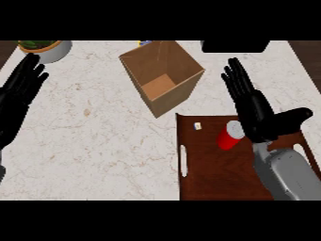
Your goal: Pick the can from the tray and place it in the cardboard box
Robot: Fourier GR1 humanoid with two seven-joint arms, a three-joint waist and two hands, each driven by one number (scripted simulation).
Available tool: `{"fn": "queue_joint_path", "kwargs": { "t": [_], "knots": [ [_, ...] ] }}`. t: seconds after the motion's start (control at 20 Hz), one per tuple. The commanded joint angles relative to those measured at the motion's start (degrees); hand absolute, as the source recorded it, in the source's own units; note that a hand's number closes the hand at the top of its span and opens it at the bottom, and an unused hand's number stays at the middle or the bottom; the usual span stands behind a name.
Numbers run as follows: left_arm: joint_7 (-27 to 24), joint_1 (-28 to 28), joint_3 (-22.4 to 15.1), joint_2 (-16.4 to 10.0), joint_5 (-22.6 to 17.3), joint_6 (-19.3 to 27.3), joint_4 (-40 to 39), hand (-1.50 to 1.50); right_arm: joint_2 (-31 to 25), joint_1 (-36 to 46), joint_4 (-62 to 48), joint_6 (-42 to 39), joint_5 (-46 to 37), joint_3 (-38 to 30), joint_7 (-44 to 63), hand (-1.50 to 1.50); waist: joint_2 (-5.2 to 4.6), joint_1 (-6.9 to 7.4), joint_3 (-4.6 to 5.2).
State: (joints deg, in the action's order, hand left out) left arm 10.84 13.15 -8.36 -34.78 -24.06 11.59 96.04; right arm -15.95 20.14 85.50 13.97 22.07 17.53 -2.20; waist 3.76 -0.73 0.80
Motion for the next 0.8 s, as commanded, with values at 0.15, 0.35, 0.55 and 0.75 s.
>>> {"fn": "queue_joint_path", "kwargs": {
  "t": [0.15, 0.35, 0.55, 0.75],
  "knots": [
    [-5.9, -2.6, -2.8, -1.7, 6.9, -1.5, 0.7, 0.0, -10.4, 0.2, 7.8, 17.5, -13.4, -7.6, 4.6, -1.5, -2.02, -4.24, -0.27],
    [-6.5, -4.0, -3.4, -3.8, 8.4, -3.0, 0.5, 0.0, -24.9, -7.4, 2.7, 19.6, -22.0, -10.9, 13.0, -1.5, -1.99, -8.1, 0.14],
    [-13.0, -6.7, -5.1, -2.1, 10.4, -4.4, -0.6, 0.0, -29.4, -16.6, 16.1, 22.7, -28.6, -8.5, 18.7, -1.5, -2.4, -5.26, -0.31],
    [-14.9, -4.9, -5.8, -0.9, 10.8, -6.1, -3.0, 0.0, -36.4, -21.3, 25.0, 20.1, -37.1, -5.5, 24.8, -1.5, -3.06, -3.4, -0.41]
  ]
}}
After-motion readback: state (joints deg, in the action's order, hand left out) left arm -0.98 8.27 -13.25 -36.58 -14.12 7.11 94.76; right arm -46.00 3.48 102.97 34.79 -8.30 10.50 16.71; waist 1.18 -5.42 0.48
